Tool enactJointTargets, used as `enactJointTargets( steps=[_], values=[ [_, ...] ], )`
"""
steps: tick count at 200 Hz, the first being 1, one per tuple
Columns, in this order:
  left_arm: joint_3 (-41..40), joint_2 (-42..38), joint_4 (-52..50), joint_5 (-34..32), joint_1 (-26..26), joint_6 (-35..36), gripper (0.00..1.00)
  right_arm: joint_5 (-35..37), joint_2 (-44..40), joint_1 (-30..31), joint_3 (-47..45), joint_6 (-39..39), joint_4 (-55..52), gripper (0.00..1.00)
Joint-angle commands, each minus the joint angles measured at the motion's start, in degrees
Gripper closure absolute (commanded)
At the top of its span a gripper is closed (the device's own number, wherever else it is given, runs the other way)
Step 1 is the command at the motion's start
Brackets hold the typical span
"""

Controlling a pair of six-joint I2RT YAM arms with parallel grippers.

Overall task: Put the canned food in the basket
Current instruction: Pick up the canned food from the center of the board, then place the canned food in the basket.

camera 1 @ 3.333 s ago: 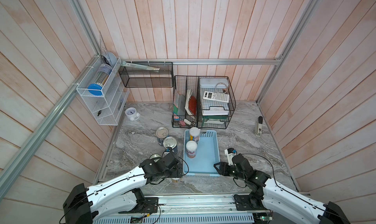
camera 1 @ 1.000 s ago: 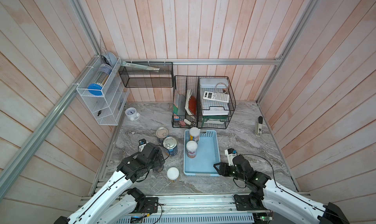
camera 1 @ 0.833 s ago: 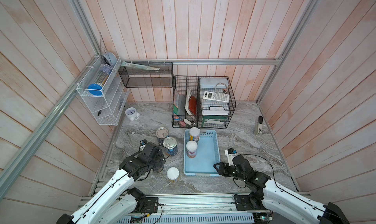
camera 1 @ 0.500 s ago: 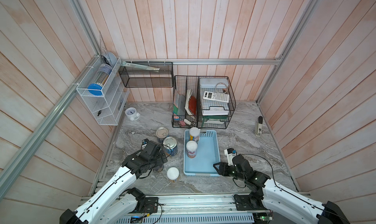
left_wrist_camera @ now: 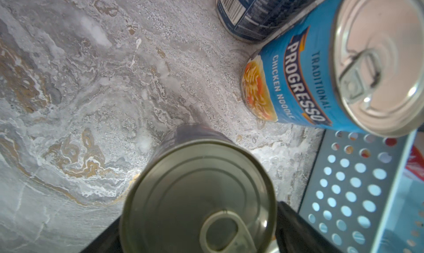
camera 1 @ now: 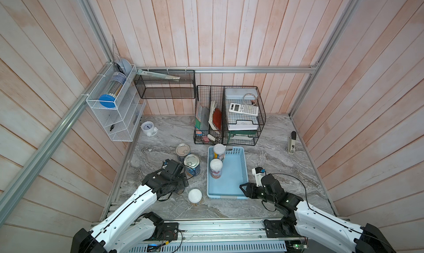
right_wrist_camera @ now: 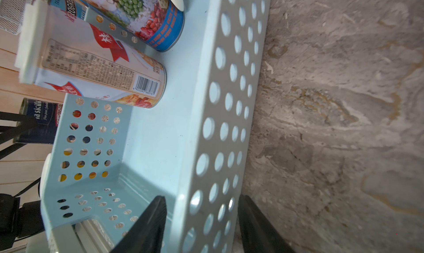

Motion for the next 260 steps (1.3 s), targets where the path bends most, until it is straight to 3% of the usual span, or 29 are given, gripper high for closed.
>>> enactJointTargets(
  steps=[1, 35, 61, 82, 124, 179, 215, 260],
  values=[
    [-0.59, 0.05, -0.51, 0.03, 0.33, 0.49, 0.14, -0.95, 0.73, 0.36, -1.41, -2.08, -1.54, 0.44],
    [-0.59, -0.27, -0.40, -0.15, 0.42, 0.47, 0.28, -1.26, 0.60, 0.36, -1.78, -2.07, -1.92, 0.44],
    [-0.68, -0.60, 0.16, 0.95, 0.42, 1.08, 0.47, -1.09, -0.44, 0.37, -2.39, -1.98, -1.73, 0.44],
    [-0.71, -1.45, 0.57, 2.36, 0.38, 1.46, 0.55, -0.91, -1.44, 0.36, -2.85, -1.96, -1.62, 0.44],
    [2.58, -3.70, -2.81, 4.01, -0.98, 1.02, 0.63, -0.84, -2.40, 0.36, -3.30, -1.89, -1.73, 0.44],
    [16.47, -6.64, -17.28, 0.37, -5.41, 1.51, 0.67, -0.56, -0.57, 0.36, -1.68, -3.38, -1.77, 0.44],
    [25.41, -3.91, -20.35, 1.92, -7.00, 3.21, 0.72, -0.91, 2.21, 0.36, -0.60, -3.58, -1.27, 0.44],
    [31.14, 3.31, -15.31, 1.35, -18.77, 2.06, 0.73, -0.99, 3.44, 0.34, -0.31, -3.12, -0.51, 0.44]
  ],
)
